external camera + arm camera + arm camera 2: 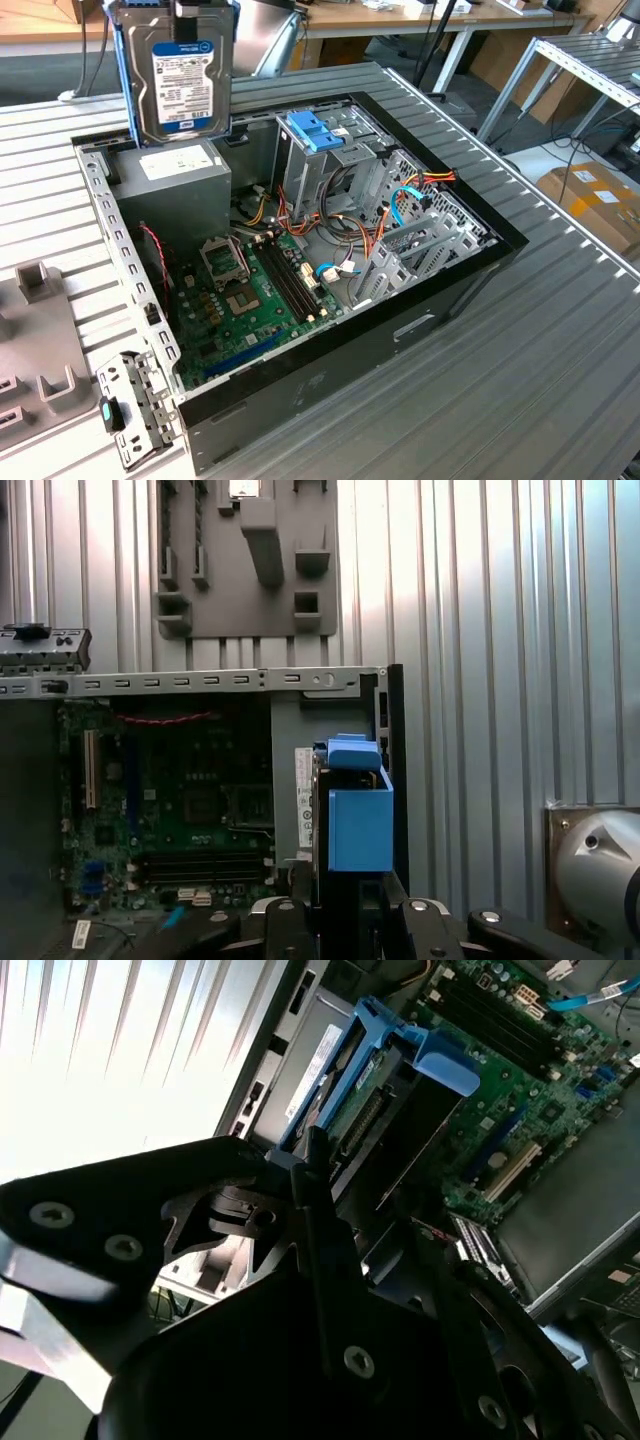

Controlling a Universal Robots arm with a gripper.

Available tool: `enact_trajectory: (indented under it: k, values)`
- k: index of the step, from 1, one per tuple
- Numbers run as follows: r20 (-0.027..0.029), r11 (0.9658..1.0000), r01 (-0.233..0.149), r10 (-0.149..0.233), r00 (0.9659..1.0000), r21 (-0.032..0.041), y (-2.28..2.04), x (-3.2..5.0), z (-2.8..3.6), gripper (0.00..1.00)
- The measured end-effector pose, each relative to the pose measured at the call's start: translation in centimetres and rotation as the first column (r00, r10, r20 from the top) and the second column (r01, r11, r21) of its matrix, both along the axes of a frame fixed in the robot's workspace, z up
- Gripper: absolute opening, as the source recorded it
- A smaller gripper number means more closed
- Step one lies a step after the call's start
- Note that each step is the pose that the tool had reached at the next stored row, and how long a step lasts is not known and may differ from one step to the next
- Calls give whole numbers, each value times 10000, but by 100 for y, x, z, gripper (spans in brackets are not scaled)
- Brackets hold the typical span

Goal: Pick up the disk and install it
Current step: 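Pick up the disk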

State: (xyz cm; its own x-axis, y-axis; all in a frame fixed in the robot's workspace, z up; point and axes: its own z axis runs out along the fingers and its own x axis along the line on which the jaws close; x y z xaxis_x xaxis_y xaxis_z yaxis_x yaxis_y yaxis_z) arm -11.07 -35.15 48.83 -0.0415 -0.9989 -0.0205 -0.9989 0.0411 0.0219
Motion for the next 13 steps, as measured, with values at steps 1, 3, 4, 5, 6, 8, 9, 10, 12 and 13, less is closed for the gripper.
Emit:
enact_trajectory:
  k: [1,3,4,5,6,8,9,10,12,13]
  values:
    - [0,10000,0,0,10000,1,0,43,0,35]
    - [0,10000,-2,2,10000,0,0,227,0,35]
    - [0,10000,-1,1,10000,0,0,337,0,35]
    - [0,10000,0,0,10000,0,0,398,0,35]
    - [0,10000,0,0,10000,1,0,443,-1,35]
    - [0,10000,0,0,10000,1,0,528,-1,35]
    - [0,10000,-1,1,10000,1,0,572,-1,35]
    - [0,10000,-2,2,10000,1,0,609,-1,35]
    - [-1,10000,0,0,10000,0,0,773,0,35]
    - [0,10000,-2,2,10000,0,0,842,0,35]
